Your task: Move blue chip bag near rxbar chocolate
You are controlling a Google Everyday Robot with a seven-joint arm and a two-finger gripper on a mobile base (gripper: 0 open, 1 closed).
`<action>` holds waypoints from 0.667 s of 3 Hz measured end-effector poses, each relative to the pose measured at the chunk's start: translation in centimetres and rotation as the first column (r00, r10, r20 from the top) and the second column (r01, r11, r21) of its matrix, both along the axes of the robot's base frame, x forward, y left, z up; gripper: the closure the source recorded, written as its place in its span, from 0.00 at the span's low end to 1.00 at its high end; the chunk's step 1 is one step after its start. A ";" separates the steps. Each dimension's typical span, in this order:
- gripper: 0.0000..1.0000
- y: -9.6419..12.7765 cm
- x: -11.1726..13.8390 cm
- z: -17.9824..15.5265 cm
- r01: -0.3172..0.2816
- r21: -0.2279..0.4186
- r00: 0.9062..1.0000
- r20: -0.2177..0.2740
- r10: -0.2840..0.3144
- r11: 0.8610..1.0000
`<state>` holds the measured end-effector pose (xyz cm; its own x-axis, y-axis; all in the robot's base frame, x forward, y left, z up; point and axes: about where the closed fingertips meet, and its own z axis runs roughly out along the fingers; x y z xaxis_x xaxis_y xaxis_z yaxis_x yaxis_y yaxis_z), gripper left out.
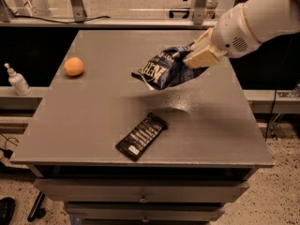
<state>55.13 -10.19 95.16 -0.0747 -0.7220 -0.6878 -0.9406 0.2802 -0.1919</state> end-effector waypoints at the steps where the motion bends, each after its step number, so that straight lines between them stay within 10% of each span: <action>1: 1.00 2.1 -2.7 -2.3 -0.039 -0.003 0.999 -0.031 0.039 0.999; 2: 1.00 4.1 -4.1 -4.6 -0.058 0.003 0.997 -0.051 0.058 0.998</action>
Offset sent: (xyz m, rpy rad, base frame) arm -0.0561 0.0623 -0.0784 0.0123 0.0798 0.0739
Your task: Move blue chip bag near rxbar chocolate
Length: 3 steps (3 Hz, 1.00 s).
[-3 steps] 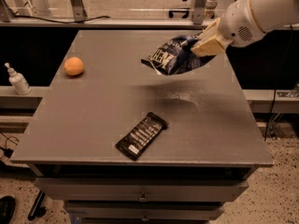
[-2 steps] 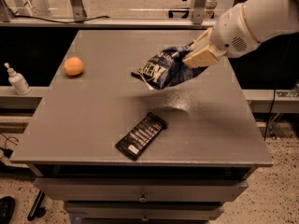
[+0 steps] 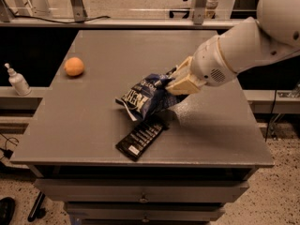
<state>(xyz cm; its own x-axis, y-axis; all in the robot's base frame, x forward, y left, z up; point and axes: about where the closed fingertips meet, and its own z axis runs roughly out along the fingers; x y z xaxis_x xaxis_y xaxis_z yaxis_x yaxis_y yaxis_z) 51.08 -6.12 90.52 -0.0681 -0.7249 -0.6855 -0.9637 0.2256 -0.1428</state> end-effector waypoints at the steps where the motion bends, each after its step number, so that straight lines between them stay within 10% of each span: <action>1: 1.00 1.6 -0.8 -1.7 -0.008 0.011 1.000 -0.019 0.009 1.000; 3: 0.82 3.8 -0.8 -3.2 0.001 0.029 0.999 -0.047 0.001 1.000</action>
Offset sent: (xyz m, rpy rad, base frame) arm -0.0131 0.0363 -0.0421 0.0353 0.0641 -0.0015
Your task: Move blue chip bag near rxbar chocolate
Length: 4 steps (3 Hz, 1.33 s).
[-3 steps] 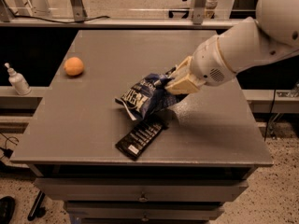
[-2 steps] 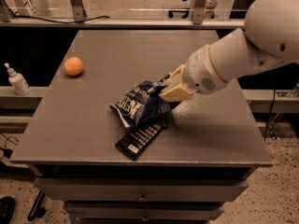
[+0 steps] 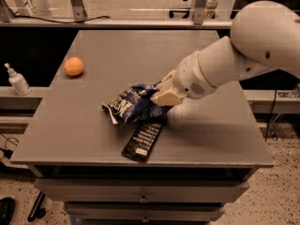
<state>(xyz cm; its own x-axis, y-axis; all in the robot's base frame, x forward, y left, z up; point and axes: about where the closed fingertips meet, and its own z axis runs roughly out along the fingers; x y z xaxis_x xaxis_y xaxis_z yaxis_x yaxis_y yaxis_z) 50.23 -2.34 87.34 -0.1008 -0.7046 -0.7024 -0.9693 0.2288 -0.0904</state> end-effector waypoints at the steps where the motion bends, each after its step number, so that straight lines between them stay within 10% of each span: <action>1: 0.58 0.5 0.4 0.0 0.013 0.003 1.000 -0.005 -0.013 1.000; 4: 0.00 -0.3 1.0 0.5 0.037 -0.005 0.998 -0.041 -0.037 0.999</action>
Offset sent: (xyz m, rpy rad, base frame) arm 0.0127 0.0051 -0.0035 0.0023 0.0281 -0.0404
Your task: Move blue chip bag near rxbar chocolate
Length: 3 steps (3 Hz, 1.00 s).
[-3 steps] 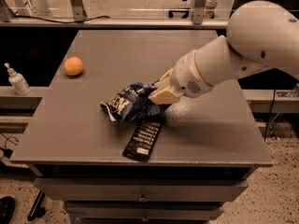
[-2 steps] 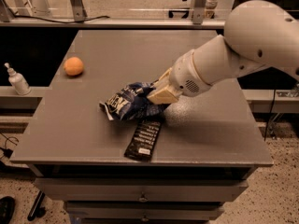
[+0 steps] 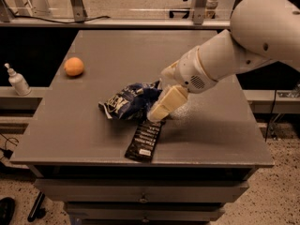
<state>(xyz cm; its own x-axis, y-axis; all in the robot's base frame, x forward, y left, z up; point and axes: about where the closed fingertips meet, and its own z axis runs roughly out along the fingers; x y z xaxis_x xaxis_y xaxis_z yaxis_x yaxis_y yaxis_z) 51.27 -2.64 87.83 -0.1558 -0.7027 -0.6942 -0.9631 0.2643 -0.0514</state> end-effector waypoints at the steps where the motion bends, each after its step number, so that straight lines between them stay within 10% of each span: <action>1: 0.00 -2.4 0.6 1.2 0.005 -0.008 1.000 0.006 -0.005 1.000; 3: 0.00 -11.5 3.7 3.5 -0.072 -0.058 0.996 0.055 0.075 0.996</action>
Offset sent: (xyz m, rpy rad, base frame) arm 0.0423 -0.1220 0.0412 -0.0673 -0.0553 0.0735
